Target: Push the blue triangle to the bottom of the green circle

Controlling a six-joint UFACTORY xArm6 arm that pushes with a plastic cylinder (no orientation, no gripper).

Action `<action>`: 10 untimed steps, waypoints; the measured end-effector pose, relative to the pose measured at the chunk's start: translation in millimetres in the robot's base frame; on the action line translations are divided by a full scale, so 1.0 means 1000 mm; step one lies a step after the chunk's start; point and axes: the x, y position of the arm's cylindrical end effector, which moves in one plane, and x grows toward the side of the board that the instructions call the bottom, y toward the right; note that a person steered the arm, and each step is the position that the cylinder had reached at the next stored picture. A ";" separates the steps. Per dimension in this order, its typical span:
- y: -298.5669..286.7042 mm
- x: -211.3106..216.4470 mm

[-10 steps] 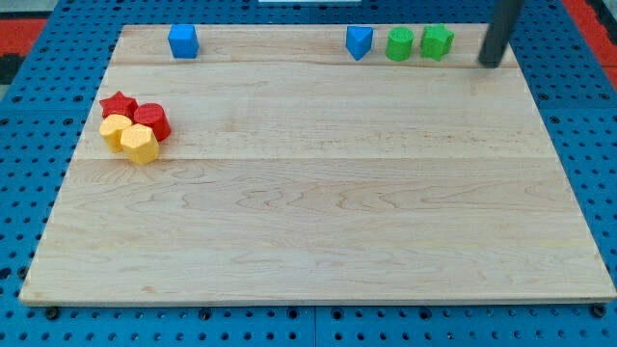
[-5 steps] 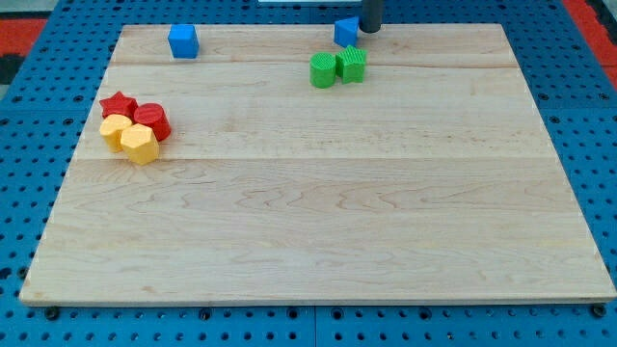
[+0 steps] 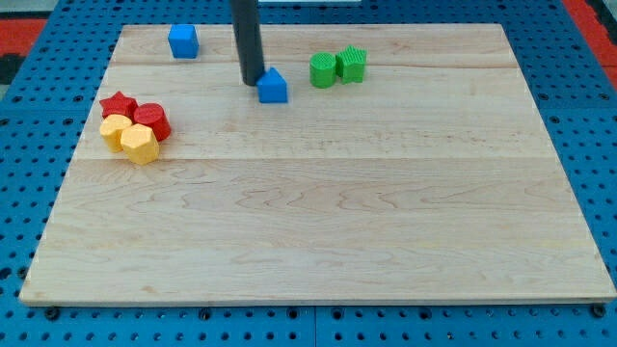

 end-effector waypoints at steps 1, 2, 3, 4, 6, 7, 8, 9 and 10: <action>0.033 0.042; -0.013 0.087; -0.063 0.129; -0.088 0.138; -0.096 0.145; -0.134 0.198; -0.222 0.186; -0.244 0.139; -0.230 0.109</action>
